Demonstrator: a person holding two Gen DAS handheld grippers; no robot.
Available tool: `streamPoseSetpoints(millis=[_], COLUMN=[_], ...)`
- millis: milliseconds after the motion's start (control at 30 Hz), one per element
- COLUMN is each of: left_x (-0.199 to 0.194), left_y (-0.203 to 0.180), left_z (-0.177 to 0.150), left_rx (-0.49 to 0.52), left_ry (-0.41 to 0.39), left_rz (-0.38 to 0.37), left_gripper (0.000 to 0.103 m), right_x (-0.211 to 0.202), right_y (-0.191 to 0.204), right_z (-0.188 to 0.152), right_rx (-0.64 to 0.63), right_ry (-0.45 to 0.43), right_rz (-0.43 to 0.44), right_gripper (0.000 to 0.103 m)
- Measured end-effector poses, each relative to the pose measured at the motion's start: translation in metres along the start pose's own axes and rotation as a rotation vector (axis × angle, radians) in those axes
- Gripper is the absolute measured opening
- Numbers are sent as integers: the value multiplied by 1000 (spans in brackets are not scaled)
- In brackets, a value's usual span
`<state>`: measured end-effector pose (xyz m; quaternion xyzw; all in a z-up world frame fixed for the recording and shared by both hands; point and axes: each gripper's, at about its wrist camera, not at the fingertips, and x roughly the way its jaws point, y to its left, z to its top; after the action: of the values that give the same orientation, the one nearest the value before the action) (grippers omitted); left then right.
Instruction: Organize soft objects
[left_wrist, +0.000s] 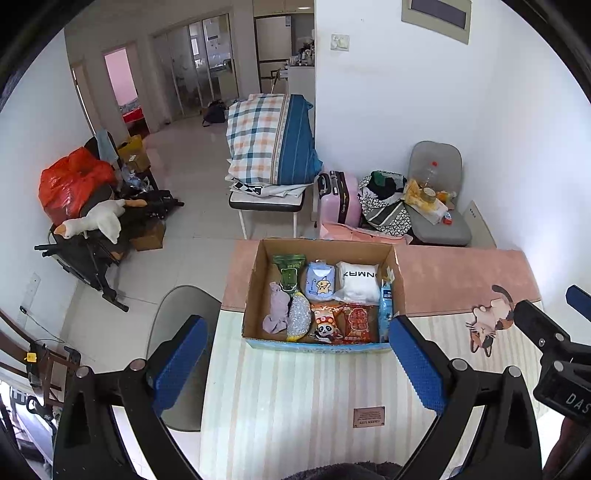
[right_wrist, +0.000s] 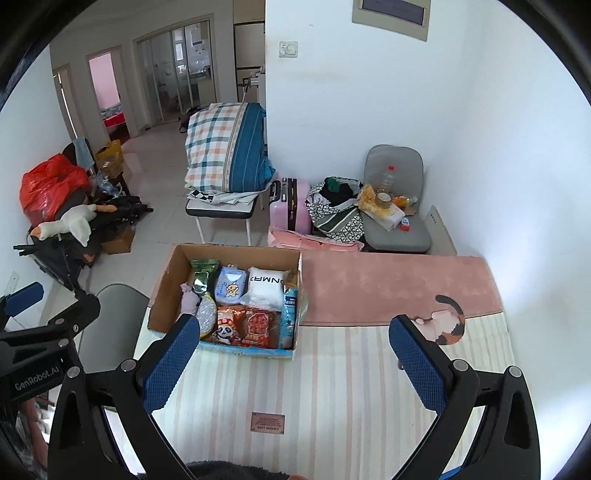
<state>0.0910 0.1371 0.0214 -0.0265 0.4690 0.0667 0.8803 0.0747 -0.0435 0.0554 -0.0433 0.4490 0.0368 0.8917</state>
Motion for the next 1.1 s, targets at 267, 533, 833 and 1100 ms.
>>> streamPoseSetpoints(millis=[267, 533, 833, 1100], left_x=[6, 12, 10, 10], left_y=[0, 7, 10, 10], left_z=[2, 3, 5, 7], left_rx=[0, -1, 0, 1], left_ry=[9, 6, 4, 6], left_rz=[3, -5, -21, -22], left_gripper=[100, 100, 100, 100], right_x=[21, 31, 28, 26], right_y=[-1, -3, -5, -5], right_z=[2, 1, 1, 2], right_rx=[10, 15, 14, 16], right_ry=[27, 42, 32, 36], right_rz=[-21, -32, -41, -44], right_gripper=[103, 103, 103, 103])
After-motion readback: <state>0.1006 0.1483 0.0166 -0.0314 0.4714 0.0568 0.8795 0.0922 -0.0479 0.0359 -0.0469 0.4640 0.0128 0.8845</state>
